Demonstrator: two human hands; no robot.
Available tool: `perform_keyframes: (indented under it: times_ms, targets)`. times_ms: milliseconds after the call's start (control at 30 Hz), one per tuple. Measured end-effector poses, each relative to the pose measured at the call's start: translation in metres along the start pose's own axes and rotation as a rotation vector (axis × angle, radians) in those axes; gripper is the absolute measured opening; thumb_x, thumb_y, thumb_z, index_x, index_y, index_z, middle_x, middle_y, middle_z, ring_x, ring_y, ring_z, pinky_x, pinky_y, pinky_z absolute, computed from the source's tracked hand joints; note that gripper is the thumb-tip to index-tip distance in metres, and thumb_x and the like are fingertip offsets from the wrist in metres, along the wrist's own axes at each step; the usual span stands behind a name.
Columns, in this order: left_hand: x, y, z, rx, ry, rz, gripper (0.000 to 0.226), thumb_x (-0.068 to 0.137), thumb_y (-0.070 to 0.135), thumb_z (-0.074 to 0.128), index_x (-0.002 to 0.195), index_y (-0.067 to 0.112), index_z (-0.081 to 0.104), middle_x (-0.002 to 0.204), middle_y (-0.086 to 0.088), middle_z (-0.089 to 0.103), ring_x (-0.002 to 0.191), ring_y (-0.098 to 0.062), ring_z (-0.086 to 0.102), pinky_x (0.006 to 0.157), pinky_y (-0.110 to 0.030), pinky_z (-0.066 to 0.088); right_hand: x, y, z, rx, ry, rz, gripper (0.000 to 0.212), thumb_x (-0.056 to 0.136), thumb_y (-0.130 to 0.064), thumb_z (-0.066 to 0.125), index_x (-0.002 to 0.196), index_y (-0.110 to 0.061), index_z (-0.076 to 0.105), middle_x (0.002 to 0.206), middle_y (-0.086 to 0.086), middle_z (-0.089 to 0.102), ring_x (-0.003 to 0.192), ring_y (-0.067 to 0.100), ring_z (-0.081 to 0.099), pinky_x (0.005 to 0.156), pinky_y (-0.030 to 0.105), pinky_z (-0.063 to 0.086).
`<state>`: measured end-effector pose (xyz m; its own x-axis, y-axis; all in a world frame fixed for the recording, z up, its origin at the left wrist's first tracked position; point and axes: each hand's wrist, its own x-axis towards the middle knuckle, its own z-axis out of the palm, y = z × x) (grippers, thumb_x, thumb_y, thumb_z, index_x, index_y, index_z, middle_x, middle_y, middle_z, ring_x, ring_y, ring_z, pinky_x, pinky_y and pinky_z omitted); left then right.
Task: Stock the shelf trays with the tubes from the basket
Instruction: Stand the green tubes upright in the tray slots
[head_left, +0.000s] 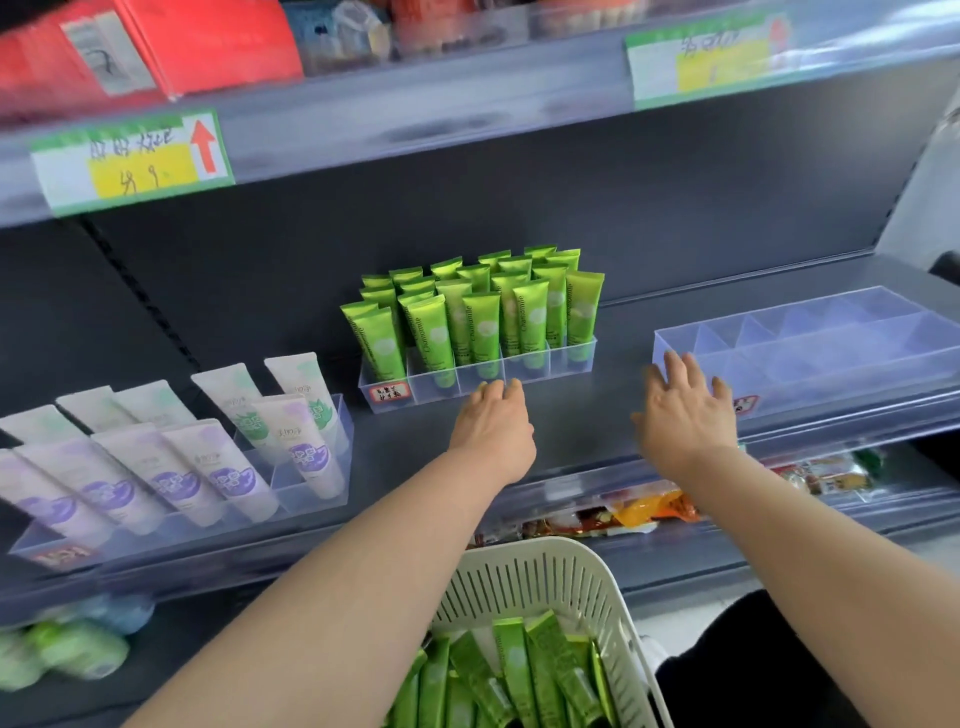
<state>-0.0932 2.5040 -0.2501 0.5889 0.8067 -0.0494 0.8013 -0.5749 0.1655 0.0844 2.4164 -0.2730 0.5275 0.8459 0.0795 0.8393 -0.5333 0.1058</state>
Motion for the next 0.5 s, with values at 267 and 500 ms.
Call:
perform_keyframes:
  times_ms: [267,500]
  targets:
    - [-0.013,0.01,-0.011,-0.04,0.041,0.016,0.05,0.096,0.009,0.048,0.143,0.01,0.032,0.147,-0.009,0.034,0.136,-0.027,0.031,0.106,-0.037,0.032,-0.014,0.0,-0.012,0.035,-0.035,0.085,0.046,0.095,-0.032,0.038,0.135,-0.009,0.034,0.118,0.008,0.055,0.108,0.028,0.054,0.086,0.042,0.039]
    - [-0.025,-0.004,-0.018,-0.059,0.066,-0.042,0.056,0.095,0.006,0.047,0.147,0.009,0.027,0.15,-0.008,0.03,0.138,-0.026,0.029,0.109,-0.037,0.031,-0.034,-0.051,-0.023,0.354,-0.035,-0.377,0.061,0.093,-0.019,0.04,0.15,-0.016,0.017,0.13,0.005,0.056,0.112,0.028,0.056,0.091,0.041,0.039]
